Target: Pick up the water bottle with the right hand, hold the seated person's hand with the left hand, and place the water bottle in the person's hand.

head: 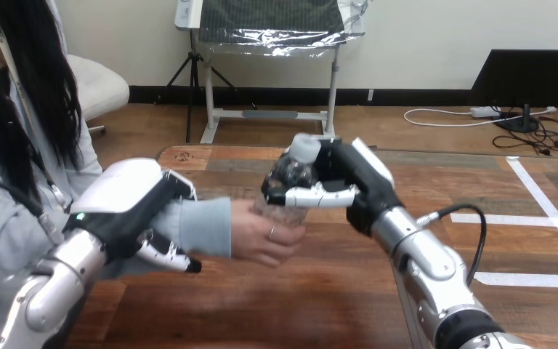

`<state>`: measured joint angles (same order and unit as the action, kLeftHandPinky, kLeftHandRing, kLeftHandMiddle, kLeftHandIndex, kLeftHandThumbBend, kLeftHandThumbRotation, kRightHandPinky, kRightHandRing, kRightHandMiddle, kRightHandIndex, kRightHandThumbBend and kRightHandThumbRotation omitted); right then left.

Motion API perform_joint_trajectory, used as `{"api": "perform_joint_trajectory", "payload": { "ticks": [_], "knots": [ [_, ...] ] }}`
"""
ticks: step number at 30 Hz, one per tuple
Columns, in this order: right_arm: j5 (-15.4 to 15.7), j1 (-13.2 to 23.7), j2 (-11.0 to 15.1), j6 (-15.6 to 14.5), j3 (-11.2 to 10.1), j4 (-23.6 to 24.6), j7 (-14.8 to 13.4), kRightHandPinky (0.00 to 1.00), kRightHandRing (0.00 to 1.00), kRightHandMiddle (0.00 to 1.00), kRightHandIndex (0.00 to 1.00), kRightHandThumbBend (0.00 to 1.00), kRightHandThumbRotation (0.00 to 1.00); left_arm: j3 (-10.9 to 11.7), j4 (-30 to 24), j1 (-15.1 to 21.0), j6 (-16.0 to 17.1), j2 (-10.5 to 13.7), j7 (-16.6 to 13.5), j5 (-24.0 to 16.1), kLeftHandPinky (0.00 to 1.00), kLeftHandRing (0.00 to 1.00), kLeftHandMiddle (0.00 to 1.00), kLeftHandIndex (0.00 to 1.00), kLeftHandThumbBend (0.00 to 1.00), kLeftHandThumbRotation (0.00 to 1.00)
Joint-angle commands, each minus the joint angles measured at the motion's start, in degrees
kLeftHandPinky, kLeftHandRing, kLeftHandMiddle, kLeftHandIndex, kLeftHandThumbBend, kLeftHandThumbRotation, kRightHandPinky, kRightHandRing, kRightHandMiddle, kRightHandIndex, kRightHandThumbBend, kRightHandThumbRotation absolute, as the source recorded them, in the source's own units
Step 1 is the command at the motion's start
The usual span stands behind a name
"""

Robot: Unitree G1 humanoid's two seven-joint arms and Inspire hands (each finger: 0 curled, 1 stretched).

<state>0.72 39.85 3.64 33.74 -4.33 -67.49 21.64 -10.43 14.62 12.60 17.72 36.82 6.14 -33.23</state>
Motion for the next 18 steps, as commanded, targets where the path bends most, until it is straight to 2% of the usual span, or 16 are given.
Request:
{"api": "perform_joint_trajectory", "payload": {
  "ticks": [1,4,7,18],
  "knots": [
    [-2.14,4.16,-2.41,2.32,0.17,5.96,1.87,0.18,0.22,0.33,0.41,0.89,0.01,0.59,-3.04,5.35,-0.82,-1.70,-0.38,0.23,0.24,0.30,0.38,0.40,0.87,0.00],
    [-3.23,3.56,-2.69,1.93,0.13,7.28,2.80,0.18,0.22,0.33,0.41,0.89,0.01,0.46,-1.60,5.90,0.60,-2.02,-1.27,0.58,0.24,0.31,0.39,0.40,0.87,0.00],
    [-3.94,2.94,-2.70,1.79,0.30,8.67,3.65,0.18,0.22,0.33,0.41,0.89,0.01,0.33,-1.75,6.13,-0.69,-2.55,-0.97,0.24,0.25,0.31,0.39,0.41,0.87,0.00],
    [-5.94,0.11,-2.96,-0.90,1.19,14.76,4.69,0.18,0.22,0.33,0.41,0.88,0.02,-0.07,0.36,7.43,0.20,-3.74,-1.80,0.23,0.26,0.33,0.41,0.42,0.85,0.00]
  ]
}}
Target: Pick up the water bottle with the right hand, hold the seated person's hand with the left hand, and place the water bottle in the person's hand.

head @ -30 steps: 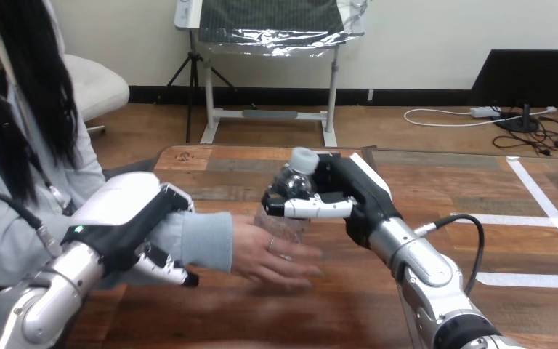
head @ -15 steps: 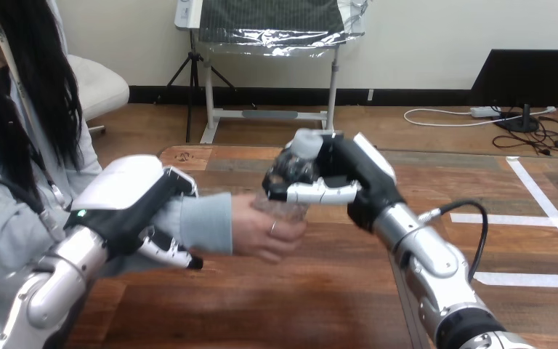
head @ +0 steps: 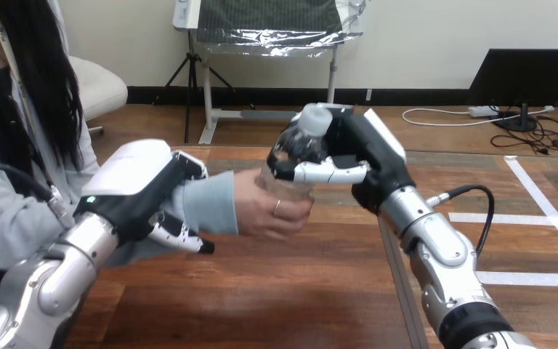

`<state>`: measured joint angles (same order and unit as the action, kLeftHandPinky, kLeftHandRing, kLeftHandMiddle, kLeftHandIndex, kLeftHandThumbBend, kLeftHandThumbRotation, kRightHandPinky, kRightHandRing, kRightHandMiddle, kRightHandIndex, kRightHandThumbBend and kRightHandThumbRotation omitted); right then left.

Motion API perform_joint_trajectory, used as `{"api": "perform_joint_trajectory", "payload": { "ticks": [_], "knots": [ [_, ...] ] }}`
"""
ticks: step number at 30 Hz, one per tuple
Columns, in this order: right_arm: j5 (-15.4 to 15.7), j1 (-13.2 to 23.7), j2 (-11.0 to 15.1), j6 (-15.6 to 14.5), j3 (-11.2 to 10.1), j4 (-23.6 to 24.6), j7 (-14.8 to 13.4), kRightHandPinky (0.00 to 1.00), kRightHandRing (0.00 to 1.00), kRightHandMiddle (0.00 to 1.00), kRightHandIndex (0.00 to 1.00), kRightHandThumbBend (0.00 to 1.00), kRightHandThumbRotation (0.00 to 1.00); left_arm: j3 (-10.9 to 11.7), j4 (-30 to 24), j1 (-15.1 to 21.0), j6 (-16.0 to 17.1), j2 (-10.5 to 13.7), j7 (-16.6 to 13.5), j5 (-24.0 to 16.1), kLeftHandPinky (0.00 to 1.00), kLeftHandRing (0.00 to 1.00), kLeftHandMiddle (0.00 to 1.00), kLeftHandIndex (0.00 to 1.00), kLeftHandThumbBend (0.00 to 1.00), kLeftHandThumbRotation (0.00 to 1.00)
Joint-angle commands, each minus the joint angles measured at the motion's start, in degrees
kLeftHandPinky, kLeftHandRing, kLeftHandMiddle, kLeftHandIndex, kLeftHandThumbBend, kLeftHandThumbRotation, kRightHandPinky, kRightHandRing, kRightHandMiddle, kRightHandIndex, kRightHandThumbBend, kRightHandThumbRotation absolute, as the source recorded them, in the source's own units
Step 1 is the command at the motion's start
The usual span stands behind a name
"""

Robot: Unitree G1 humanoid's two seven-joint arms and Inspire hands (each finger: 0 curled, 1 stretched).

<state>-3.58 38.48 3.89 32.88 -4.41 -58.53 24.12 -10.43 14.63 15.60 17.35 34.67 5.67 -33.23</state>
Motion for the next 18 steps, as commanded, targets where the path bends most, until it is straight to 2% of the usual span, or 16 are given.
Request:
{"api": "perform_joint_trajectory", "payload": {
  "ticks": [1,4,7,18],
  "knots": [
    [-1.81,1.28,-3.25,-0.26,1.31,6.21,2.26,0.18,0.22,0.33,0.41,0.88,0.02,-0.11,0.43,4.47,0.56,-1.62,-1.41,0.12,0.26,0.33,0.41,0.42,0.85,0.00],
    [-2.86,0.66,-3.42,-1.03,1.31,7.45,3.07,0.18,0.22,0.34,0.41,0.88,0.01,-0.21,0.55,4.67,0.38,-1.75,-1.35,0.10,0.26,0.33,0.40,0.42,0.84,0.00],
    [-2.42,0.08,-3.14,-1.31,1.78,8.59,2.33,0.18,0.22,0.34,0.41,0.88,0.01,-0.08,0.53,4.51,0.48,-1.89,-1.37,0.49,0.26,0.32,0.40,0.42,0.84,0.00],
    [-3.22,-0.11,-2.49,-3.63,1.70,9.44,2.80,0.18,0.22,0.34,0.41,0.87,0.00,0.08,1.64,4.57,1.72,-2.04,-2.04,0.71,0.26,0.32,0.40,0.42,0.84,0.00]
  ]
}}
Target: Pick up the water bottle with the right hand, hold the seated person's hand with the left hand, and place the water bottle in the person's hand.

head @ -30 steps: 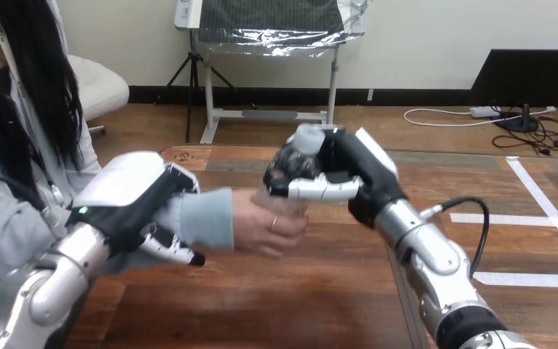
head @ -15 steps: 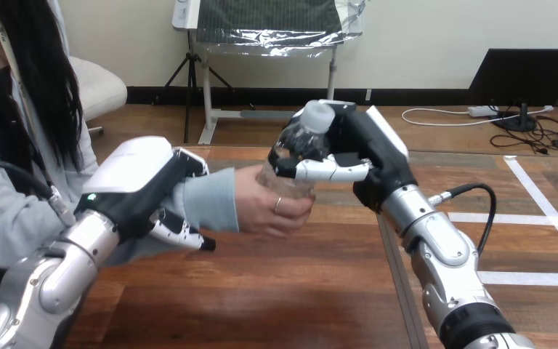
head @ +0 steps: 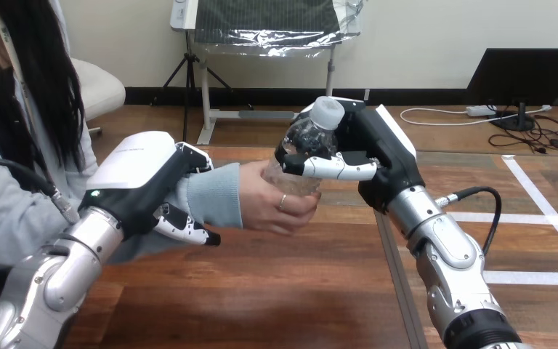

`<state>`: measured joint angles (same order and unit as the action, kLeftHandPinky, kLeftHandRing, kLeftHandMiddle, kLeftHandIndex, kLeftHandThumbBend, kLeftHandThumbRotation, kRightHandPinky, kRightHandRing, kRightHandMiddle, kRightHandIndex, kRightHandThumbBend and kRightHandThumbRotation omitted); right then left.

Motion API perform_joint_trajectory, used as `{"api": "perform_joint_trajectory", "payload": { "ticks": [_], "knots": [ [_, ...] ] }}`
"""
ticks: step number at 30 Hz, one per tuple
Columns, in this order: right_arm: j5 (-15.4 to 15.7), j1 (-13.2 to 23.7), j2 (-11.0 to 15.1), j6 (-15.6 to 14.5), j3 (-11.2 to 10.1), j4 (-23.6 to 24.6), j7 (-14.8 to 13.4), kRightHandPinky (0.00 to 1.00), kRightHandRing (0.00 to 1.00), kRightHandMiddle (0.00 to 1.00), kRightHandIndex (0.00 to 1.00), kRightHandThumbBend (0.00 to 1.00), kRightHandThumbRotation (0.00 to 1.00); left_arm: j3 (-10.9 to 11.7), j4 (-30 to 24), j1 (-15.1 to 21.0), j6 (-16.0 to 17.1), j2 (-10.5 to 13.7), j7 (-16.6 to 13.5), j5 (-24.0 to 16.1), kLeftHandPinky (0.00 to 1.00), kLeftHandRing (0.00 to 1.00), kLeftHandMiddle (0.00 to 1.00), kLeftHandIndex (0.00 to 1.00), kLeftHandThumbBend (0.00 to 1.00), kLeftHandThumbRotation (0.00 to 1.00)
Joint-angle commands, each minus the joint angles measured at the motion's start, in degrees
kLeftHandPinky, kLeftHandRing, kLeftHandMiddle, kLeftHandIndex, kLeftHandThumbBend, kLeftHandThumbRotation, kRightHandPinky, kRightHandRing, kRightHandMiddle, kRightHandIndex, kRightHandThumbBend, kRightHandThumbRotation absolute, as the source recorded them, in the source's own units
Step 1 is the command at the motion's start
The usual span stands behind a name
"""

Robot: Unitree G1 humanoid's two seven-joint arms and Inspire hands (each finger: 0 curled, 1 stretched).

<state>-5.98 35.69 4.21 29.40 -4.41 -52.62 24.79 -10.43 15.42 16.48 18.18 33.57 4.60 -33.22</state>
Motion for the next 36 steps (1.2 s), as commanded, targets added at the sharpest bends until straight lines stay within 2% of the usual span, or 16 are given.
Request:
{"api": "perform_joint_trajectory", "payload": {
  "ticks": [1,10,14,20,24,31,32,36],
  "knots": [
    [-0.84,2.71,-2.77,-0.20,1.68,3.47,2.18,0.18,0.23,0.34,0.41,0.87,0.00,0.12,0.84,3.65,0.94,-0.95,-0.94,0.75,0.26,0.32,0.40,0.42,0.84,0.00],
    [0.42,3.09,-2.09,0.03,1.82,2.76,0.93,0.22,0.27,0.37,0.43,0.87,0.01,0.37,0.63,3.32,0.82,-0.90,-0.73,0.76,0.26,0.32,0.41,0.42,0.86,0.00],
    [0.06,3.35,-1.88,0.10,1.60,2.05,1.66,0.26,0.31,0.41,0.46,0.87,0.01,0.52,-0.41,2.87,-0.15,-0.76,-0.44,0.46,0.26,0.33,0.42,0.43,0.88,0.00],
    [2.47,3.69,-0.98,2.99,2.46,0.76,0.40,0.36,0.42,0.49,0.53,0.88,0.10,1.04,-1.16,2.15,0.32,-0.47,-0.28,1.29,0.32,0.39,0.46,0.47,0.91,0.04],
    [4.57,3.93,-0.26,3.91,3.06,0.09,-0.69,0.49,0.55,0.59,0.62,0.88,0.21,1.33,-2.03,1.52,0.44,-0.15,-0.03,1.74,0.38,0.45,0.51,0.53,0.95,0.11],
    [6.98,3.91,0.56,3.62,3.58,0.16,-2.24,0.65,0.69,0.70,0.73,0.93,0.36,1.72,-4.10,0.03,-0.34,0.46,0.66,2.19,0.48,0.55,0.60,0.62,0.99,0.17],
    [7.11,3.89,0.64,3.68,3.62,0.15,-2.36,0.69,0.72,0.73,0.76,0.94,0.40,1.78,-4.31,-0.17,-0.41,0.53,0.78,2.25,0.51,0.59,0.64,0.66,0.99,0.19],
    [7.82,3.71,0.91,3.78,3.80,0.27,-3.19,0.76,0.76,0.76,0.80,0.96,0.46,1.97,-5.42,-1.00,-0.70,0.84,1.00,1.93,0.56,0.63,0.69,0.71,1.00,0.22]
  ]
}}
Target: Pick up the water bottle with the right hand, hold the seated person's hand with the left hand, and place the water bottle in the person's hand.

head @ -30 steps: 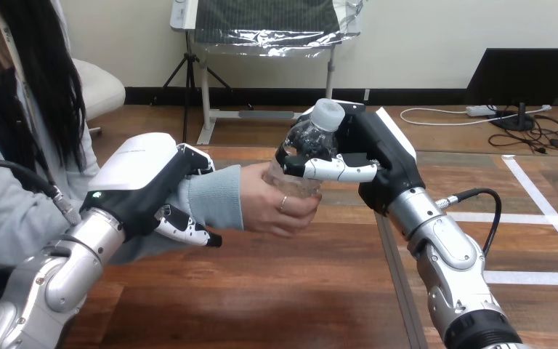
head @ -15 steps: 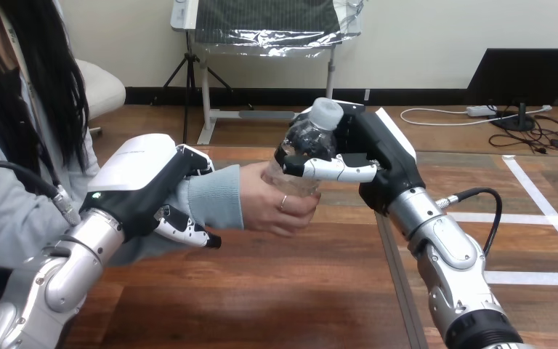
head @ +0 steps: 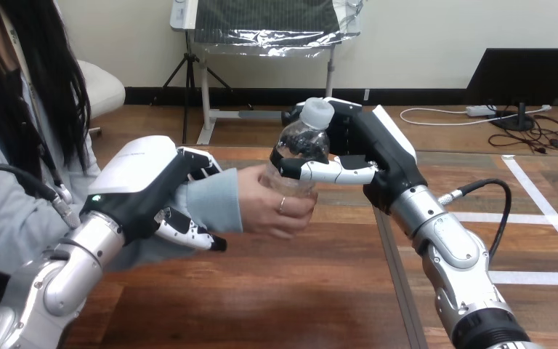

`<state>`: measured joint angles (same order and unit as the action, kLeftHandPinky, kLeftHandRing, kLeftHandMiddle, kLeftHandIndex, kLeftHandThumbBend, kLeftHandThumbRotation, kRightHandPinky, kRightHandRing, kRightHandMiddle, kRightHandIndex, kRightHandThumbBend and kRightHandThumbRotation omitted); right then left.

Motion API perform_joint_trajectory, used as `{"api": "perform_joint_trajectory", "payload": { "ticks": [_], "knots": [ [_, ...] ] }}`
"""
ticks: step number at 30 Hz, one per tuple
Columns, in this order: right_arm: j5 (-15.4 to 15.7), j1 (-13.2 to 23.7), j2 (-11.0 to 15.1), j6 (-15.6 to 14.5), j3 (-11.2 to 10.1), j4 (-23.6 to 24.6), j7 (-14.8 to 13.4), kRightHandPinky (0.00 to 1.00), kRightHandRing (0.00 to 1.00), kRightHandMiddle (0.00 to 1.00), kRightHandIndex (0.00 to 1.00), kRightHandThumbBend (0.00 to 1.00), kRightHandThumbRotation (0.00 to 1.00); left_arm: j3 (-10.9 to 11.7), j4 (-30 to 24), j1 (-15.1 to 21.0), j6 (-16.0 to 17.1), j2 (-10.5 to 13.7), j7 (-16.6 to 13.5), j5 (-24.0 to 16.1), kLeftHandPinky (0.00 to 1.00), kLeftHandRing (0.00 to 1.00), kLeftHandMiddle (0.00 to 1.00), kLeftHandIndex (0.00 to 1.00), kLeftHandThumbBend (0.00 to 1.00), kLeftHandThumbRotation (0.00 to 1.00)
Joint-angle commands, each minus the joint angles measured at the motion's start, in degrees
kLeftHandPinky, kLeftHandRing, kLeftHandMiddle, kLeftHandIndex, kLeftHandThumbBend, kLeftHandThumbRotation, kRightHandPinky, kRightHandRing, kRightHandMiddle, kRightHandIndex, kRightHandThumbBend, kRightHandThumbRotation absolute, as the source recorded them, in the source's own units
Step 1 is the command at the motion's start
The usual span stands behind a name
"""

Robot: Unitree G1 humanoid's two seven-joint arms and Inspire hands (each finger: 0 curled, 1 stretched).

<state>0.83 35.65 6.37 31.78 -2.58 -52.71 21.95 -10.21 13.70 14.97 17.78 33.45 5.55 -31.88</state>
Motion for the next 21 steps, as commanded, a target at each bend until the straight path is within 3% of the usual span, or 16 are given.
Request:
{"api": "perform_joint_trajectory", "payload": {
  "ticks": [1,7,21],
  "knots": [
    [0.93,3.70,-1.19,1.58,1.89,0.29,-0.27,0.77,0.77,0.77,0.81,0.97,0.48,1.87,-3.82,0.13,-0.09,1.01,-0.08,0.68,0.56,0.64,0.70,0.73,1.00,0.23],
    [1.34,3.60,-0.60,2.08,2.05,-0.10,-0.89,0.85,0.83,0.81,0.87,0.99,0.57,2.57,-5.87,-1.72,-0.83,0.87,0.63,1.74,0.62,0.71,0.79,0.81,1.00,0.29],
    [1.94,3.45,0.79,2.30,1.98,-1.34,-1.91,0.88,0.88,0.87,0.93,1.00,0.70,3.64,-10.32,-6.06,-3.32,-0.23,0.46,3.29,0.82,0.87,0.90,0.93,1.00,0.36]
  ]
}}
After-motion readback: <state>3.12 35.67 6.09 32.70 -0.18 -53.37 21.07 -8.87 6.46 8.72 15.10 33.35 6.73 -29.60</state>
